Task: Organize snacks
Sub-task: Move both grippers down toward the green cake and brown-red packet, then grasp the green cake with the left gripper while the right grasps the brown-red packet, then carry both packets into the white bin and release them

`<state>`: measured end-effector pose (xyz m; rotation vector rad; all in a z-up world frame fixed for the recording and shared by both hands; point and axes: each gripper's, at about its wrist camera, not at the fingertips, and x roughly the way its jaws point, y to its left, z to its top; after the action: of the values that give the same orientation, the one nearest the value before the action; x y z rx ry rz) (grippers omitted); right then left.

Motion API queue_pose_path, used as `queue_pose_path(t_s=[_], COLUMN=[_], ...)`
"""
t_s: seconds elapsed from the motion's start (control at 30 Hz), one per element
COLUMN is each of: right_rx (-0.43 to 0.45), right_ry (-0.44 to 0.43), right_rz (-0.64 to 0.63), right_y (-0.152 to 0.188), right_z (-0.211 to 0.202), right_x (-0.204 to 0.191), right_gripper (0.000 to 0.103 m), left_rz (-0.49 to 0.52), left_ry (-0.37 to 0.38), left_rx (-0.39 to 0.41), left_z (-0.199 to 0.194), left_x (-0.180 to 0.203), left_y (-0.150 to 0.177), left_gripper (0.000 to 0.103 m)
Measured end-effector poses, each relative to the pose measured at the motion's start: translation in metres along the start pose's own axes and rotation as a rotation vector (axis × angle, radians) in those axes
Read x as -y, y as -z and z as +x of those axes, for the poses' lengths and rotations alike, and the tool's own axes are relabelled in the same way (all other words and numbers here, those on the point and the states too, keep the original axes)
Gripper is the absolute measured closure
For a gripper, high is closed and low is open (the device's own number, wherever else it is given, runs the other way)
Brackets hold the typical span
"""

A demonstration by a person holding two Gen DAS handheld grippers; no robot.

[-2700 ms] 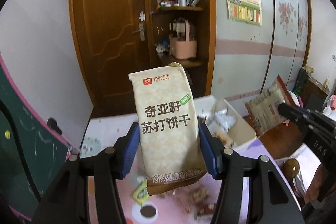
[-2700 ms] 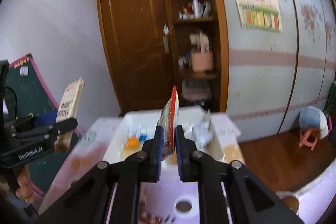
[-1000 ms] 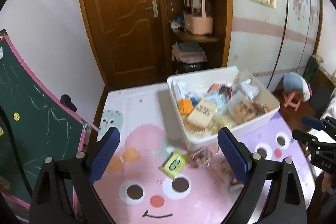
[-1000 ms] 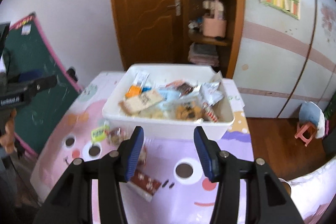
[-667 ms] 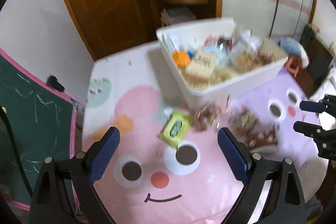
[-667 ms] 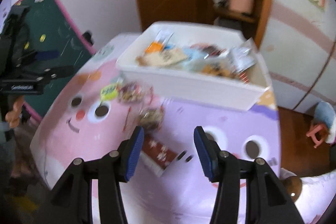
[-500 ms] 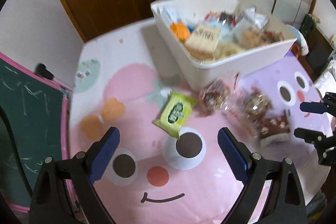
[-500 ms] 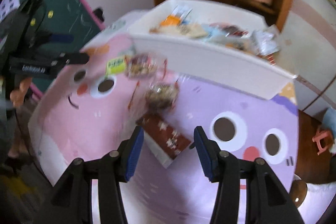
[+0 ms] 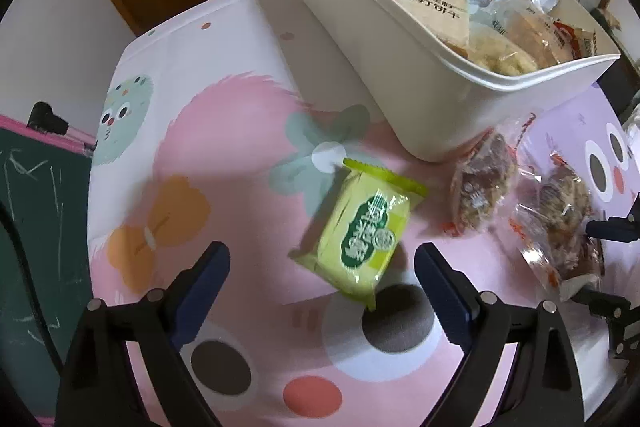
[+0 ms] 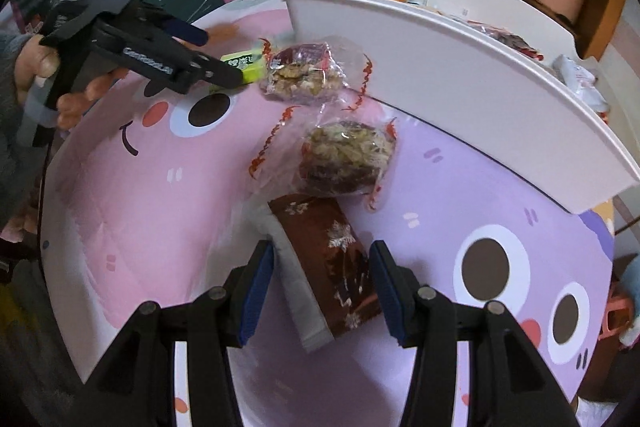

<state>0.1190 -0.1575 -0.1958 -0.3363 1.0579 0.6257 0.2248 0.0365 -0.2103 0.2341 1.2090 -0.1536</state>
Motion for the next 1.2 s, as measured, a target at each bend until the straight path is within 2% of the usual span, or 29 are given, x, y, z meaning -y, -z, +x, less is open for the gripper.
queue_pose_path(t_s=[0.17,0.23,0.3,0.33,0.43,0.53,0.77,1.0,1.2], right_rx=[0.005,0.007,0.006,0.006,0.005,-0.003,0.052,0.192,0.366], right_ry=[-0.017,-0.017,-0.001,0.015,0.032,0.030,0.066,0.107,0.164], right_rz=[-0.014,-0.020,-0.042,-0.057,-0.078,-0.074,-0.077,0.006,0.131], right_y=[-0.003,-0.004,-0.004,-0.004,-0.002,0.002,0.016,0.004,-0.022], right_z=[0.004,0.004,0.005,0.006,0.003,-0.001,-0.030,-0.087,-0.150], right_x=[0.000,0.000,-0.004,-0.006,-0.013,-0.017,-0.029,-0.016,0.011], right_gripper=[0.053,0.053,0.053,0.056,0.067,0.069,0.069,0.069,0.069], left_rz=[0.009,0.003,-0.001,0.000,0.013,0.031,0.023,0.067,0.061], left_ry=[0.018,0.043,0.078,0.077,0.018,-0.020,0.038,0.071,0.073], left_rx=[-0.007,-0.006,-0.004,-0.002,0.001,-0.009,-0.001,0.142,0.325], left_z=[0.008,0.008,0.007,0.005,0.001,-0.003,-0.035,-0.111,-0.190], left_x=[-0.002,-0.003,-0.002,0.000,0.009,0.017,0.027,0.048,0.055], left_y=[-0.007,-0.008,-0.008,-0.007,-0.003,0.004,0.029,0.036,0.003], left_gripper=[0.029,0.040,0.064,0.066,0.067,0.068,0.068,0.068,0.068])
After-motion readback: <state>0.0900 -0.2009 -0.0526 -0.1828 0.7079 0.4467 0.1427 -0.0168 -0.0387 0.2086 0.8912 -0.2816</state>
